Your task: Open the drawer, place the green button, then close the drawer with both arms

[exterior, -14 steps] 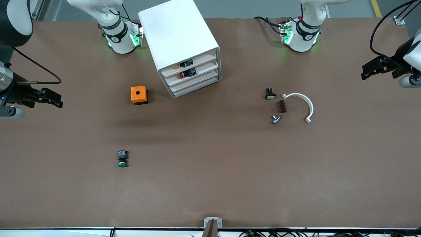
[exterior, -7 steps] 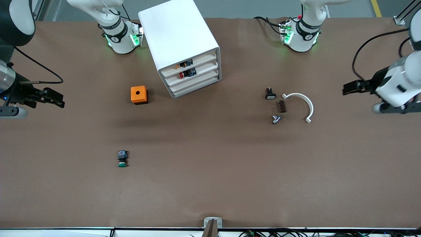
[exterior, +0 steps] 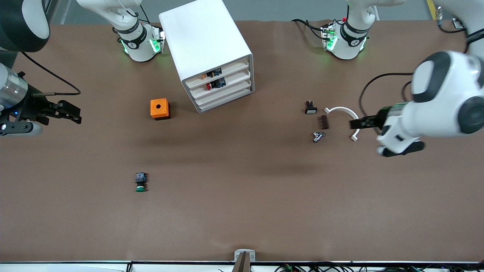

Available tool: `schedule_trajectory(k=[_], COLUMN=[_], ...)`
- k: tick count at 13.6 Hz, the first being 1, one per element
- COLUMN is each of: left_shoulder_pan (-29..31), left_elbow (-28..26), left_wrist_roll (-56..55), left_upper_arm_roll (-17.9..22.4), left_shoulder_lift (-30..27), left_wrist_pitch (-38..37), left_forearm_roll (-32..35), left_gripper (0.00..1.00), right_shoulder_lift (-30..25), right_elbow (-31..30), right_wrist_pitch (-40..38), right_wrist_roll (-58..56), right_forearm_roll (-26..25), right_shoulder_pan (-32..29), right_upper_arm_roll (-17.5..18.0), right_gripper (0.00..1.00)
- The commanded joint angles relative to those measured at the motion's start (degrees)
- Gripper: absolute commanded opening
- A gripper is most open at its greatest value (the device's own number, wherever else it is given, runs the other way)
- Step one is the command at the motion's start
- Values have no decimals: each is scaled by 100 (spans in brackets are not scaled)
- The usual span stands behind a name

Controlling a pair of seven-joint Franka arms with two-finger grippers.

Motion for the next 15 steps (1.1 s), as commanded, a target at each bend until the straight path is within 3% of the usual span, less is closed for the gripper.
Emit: schedule_trajectory(k=[1,4,12,15], left_shoulder_pan=[-469,-900,-1323,-1674], left_elbow=[607,776,767,837], left_wrist_roll=[-1081,-2136,-4825,-6185], left_upper_arm_roll=[16,16,25,25], left_shoulder_lift=[537,906,1741,2119], left_wrist_pitch=[-86,150,714,993], left_forearm_roll=[-47,-116,-1767,-1857], left_gripper=[100,100,100,100], right_shoulder_lift=[320,715,2166,2596], right_elbow=[-198,-436,-419,-410], right_wrist_pitch=[522,1191,2335,2826], right_wrist_roll=[63,63,63,72], right_forearm_roll=[-97,-97,-44,-26], right_shoulder_pan=[111,112,120,165], right_upper_arm_roll=[-7,-15,-15,-7], right_gripper=[100,100,100,100])
